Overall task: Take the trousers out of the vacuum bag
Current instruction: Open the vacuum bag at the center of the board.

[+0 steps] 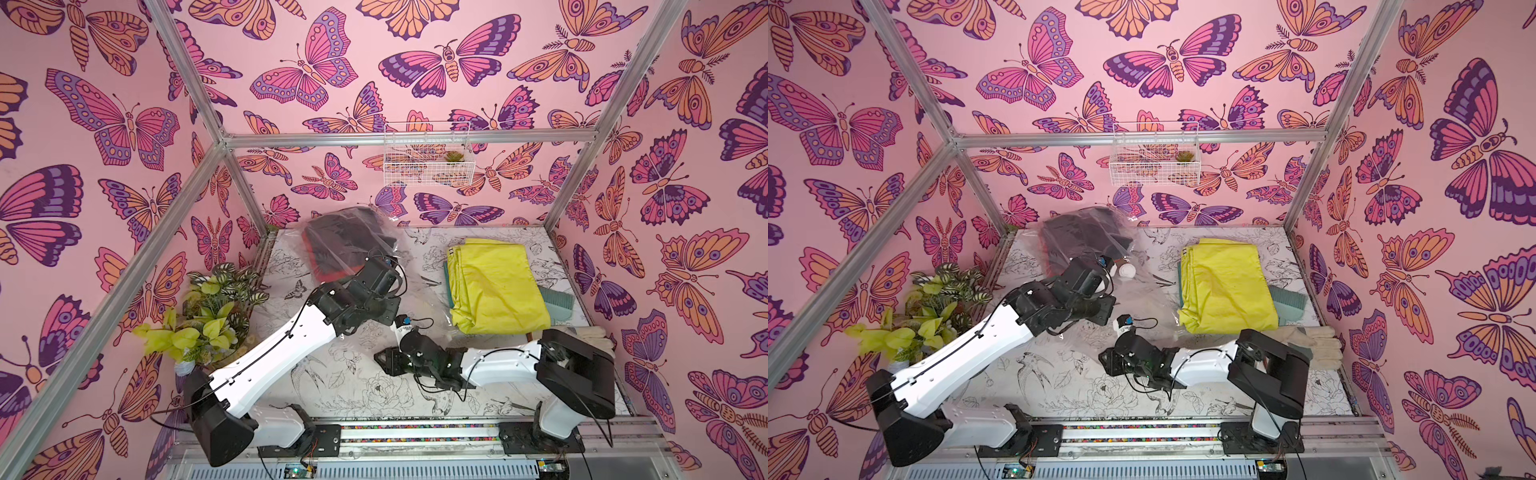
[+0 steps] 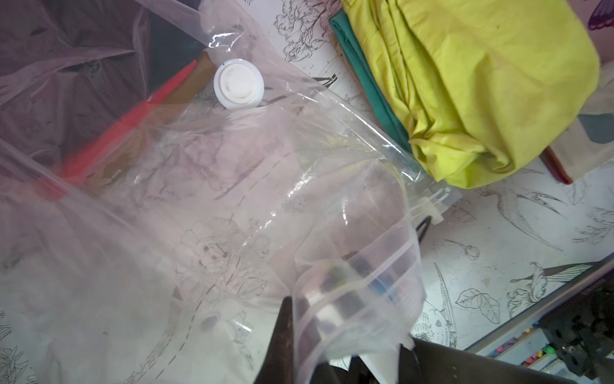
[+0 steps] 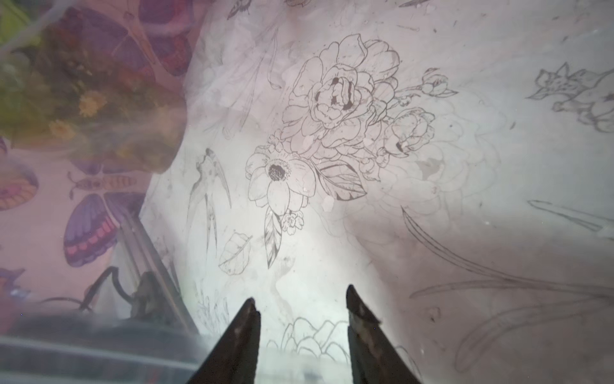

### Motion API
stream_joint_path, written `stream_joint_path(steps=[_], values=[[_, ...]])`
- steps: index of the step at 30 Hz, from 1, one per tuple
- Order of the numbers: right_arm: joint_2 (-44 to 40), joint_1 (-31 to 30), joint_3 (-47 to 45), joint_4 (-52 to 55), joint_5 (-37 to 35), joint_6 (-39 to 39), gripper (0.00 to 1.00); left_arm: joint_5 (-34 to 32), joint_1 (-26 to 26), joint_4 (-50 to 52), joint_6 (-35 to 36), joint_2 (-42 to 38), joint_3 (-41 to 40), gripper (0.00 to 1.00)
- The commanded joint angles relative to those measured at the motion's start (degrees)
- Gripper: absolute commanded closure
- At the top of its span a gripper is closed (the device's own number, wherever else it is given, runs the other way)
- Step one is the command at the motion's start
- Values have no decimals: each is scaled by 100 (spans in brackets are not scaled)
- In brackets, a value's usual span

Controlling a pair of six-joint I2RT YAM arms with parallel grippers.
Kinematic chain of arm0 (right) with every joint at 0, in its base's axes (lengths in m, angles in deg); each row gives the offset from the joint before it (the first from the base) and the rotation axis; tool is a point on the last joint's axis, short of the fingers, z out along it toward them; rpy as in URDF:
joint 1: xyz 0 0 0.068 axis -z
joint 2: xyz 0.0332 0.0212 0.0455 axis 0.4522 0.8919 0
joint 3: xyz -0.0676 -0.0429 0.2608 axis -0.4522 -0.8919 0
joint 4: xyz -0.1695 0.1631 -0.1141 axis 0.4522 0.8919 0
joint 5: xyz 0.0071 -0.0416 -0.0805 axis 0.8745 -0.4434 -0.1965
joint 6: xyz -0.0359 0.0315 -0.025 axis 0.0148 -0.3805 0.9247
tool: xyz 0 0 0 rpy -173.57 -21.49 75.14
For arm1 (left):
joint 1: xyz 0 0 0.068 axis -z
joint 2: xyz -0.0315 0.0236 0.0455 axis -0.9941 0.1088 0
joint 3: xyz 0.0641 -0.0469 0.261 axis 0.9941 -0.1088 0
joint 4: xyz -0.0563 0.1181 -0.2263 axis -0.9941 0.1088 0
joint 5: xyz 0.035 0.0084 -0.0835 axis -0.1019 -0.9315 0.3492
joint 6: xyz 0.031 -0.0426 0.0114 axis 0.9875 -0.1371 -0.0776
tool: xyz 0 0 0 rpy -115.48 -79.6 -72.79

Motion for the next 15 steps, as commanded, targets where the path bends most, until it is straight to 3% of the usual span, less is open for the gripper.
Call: stream_joint_path(steps=[1,15], values=[[192,-32,193,-553,-140,-490,57,433,18,61,-67,-201,215,100],[208,144,-24,-718,-414,-1088,58,-446,-227,188,-18,318,121,95]])
